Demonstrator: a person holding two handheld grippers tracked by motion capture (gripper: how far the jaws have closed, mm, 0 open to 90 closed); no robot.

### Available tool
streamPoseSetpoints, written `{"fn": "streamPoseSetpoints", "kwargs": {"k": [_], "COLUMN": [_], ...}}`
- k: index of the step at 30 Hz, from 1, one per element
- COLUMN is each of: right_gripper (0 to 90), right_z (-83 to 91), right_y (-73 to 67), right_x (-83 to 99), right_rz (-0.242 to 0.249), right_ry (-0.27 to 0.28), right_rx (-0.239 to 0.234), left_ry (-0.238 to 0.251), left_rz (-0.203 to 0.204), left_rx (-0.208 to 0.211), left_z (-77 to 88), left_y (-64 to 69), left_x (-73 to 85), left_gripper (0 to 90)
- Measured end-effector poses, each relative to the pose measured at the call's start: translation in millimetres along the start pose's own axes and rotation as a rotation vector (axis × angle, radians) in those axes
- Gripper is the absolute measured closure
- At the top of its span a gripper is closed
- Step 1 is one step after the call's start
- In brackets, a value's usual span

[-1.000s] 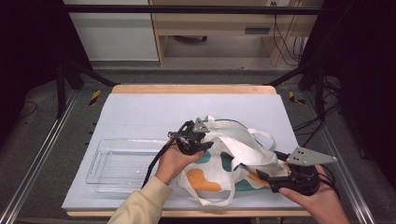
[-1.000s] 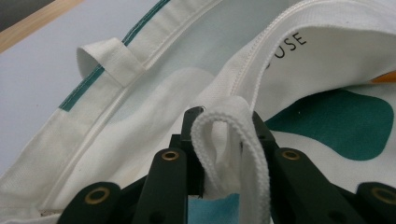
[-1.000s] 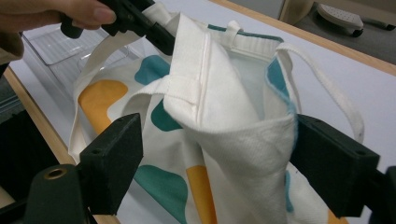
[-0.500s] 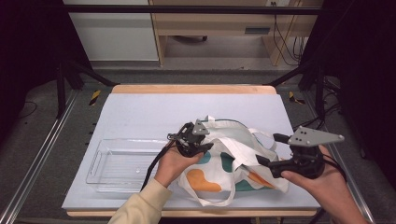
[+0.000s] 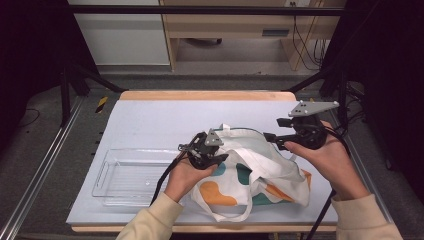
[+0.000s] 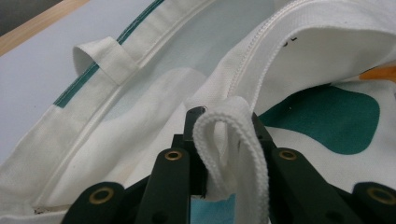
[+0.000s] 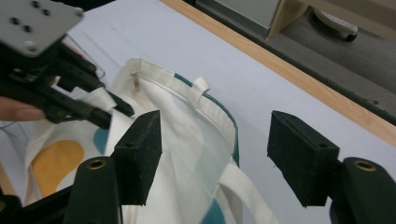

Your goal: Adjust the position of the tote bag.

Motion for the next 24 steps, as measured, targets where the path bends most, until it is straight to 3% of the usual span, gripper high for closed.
{"fn": "streamPoseSetpoints", "kwargs": {"k": [2,3,4,12,20,24], "right_gripper": [38.4,38.4,44.4,47.1,51.0,61.2], "right_z": [-16.5,-16.5,-26.5,-59.5,-75.3,-80.1], "right_y": [6.1,6.1,9.1,17.3,31.2,31.6], "right_x": [-1.0,-1.0,0.1,9.8,30.8,42.3], "right_rz": [-0.011,-0.011,-0.013,-0.010,-0.041,-0.046], "right_ry": [-0.020,-0.020,-0.042,-0.127,-0.219,-0.254], "right_rx": [0.004,0.004,-0.003,0.011,0.030,0.013], "left_ry": [0.004,0.004,0.003,0.010,0.015,0.021], "left_rz": [-0.001,-0.003,-0.006,-0.007,-0.012,-0.017], "left_rx": [-0.002,-0.001,0.002,0.004,0.007,0.011], "left_z": [0.5,0.8,1.3,3.5,6.1,9.3], "left_y": [0.6,0.9,1.1,2.9,4.5,7.4], "left_x": [-0.1,0.0,0.6,1.5,2.5,3.0], "left_gripper": [75.9,75.9,75.9,75.9,76.0,76.0]}}
Point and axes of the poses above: each handheld gripper's, and its own axes: z roughly backward along the jaws, x roughly out of its underside, y roughly to its right, the point moved 8 cm from there along -z, roughly forward along the jaws, and after that the axes turned 1 degree about -x, right-handed, at the moved point
